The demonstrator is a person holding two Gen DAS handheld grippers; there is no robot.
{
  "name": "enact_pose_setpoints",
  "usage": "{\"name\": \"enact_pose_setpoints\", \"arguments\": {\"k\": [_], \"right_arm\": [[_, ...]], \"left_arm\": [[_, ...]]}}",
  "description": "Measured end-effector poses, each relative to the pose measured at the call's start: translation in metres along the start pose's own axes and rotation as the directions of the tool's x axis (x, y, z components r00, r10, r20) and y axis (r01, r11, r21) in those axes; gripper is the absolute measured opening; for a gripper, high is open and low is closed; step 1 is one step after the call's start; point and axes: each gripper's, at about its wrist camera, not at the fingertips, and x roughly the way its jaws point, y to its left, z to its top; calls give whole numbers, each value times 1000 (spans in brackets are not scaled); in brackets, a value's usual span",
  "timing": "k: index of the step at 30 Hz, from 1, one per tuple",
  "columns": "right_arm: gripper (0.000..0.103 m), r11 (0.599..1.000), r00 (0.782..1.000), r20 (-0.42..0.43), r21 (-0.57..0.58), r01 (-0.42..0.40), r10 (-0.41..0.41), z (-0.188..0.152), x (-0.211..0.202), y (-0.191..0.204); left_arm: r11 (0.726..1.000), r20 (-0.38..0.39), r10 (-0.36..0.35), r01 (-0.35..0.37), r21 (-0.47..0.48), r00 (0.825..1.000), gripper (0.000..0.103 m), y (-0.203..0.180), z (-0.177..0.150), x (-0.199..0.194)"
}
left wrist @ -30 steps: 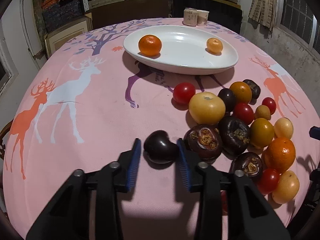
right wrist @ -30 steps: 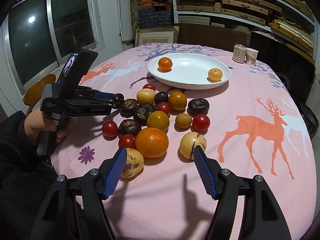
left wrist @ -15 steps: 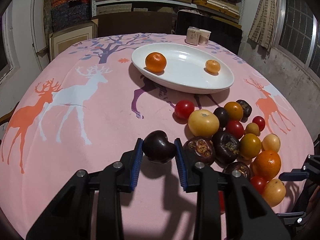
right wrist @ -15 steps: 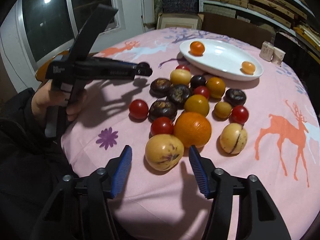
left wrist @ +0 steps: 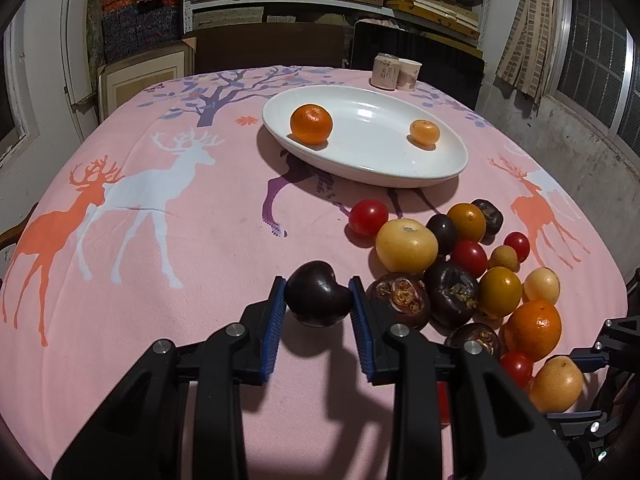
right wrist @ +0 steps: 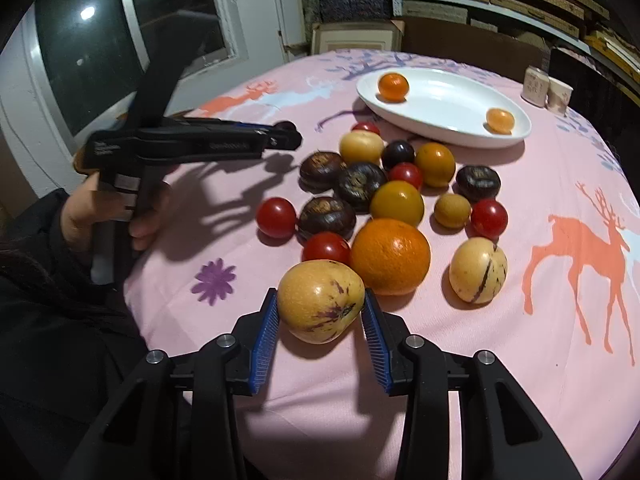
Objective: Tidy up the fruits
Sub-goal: 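Place the plum on the plate with the left tool while the right tool places a pale yellow fruit there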
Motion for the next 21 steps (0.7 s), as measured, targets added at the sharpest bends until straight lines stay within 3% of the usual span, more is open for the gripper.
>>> {"name": "enact_pose_setpoints", "arguments": {"k": [5,11,21], "right_arm": [[42,1000,998,62,-14,-17,18,2,-15,0],[42,995,994,106,101,-3,-8,14,-26,-32],[42,980,978,199,200,15,-55,70,-36,-87]], "left_arm": [[1000,5,-3,3,-3,1000,31,1,0,-1],[1000,-11,-27,27,-11,1000,31,1,7,-3],[997,26,-60,59,53,998,31,-27,72,3]]}}
